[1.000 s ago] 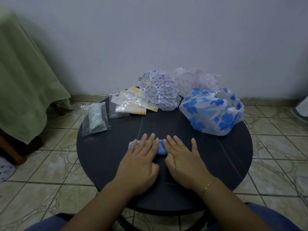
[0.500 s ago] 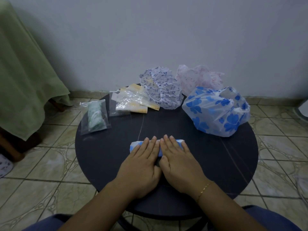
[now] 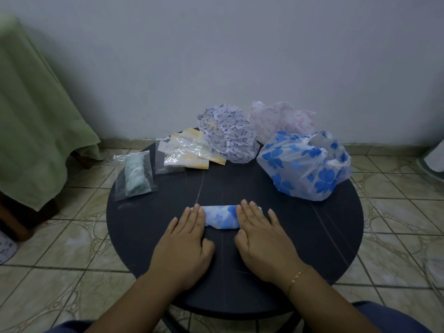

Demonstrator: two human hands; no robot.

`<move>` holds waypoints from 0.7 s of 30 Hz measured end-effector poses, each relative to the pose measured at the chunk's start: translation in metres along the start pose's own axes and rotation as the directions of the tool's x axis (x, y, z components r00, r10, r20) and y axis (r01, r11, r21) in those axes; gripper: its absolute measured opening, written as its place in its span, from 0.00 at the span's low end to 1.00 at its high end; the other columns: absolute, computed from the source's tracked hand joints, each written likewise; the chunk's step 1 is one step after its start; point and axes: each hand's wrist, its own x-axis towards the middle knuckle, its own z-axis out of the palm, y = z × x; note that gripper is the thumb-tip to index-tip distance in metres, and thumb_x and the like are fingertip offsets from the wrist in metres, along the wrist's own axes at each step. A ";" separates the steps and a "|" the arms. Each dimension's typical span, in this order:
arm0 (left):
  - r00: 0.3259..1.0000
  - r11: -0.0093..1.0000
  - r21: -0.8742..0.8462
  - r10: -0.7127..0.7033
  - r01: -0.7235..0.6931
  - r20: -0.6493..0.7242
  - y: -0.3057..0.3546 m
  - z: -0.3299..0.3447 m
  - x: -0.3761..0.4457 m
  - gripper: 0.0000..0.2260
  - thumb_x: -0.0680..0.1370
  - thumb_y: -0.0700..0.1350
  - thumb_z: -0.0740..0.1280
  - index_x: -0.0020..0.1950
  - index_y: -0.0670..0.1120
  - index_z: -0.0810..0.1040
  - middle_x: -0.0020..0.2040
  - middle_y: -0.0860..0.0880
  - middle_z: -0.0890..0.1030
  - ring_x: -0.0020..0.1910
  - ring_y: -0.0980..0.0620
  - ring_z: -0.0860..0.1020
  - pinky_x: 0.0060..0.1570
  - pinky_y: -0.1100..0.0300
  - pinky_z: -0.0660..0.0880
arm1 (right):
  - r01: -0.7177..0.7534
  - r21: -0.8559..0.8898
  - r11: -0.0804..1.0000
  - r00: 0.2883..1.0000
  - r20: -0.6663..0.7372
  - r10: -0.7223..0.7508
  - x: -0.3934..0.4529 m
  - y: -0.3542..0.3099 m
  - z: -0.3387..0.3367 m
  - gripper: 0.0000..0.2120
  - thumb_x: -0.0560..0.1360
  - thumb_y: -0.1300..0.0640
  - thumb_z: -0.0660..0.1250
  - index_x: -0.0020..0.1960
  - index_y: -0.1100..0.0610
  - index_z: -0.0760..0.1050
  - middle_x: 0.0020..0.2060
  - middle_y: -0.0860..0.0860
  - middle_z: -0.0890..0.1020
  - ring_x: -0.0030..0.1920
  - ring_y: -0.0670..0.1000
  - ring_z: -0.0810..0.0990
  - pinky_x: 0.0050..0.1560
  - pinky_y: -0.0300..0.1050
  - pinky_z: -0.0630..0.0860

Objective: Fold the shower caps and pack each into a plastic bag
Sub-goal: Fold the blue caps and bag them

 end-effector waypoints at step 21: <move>0.982 0.981 -0.051 0.189 -0.188 0.022 0.015 0.006 0.009 0.32 0.68 0.60 0.29 0.72 0.55 0.32 0.72 0.60 0.32 0.68 0.65 0.27 0.66 0.67 0.27 | 0.080 0.158 0.984 0.997 -0.010 -0.080 0.021 -0.010 0.003 0.26 0.81 0.50 0.43 0.77 0.53 0.41 0.77 0.46 0.43 0.70 0.36 0.36 0.71 0.37 0.33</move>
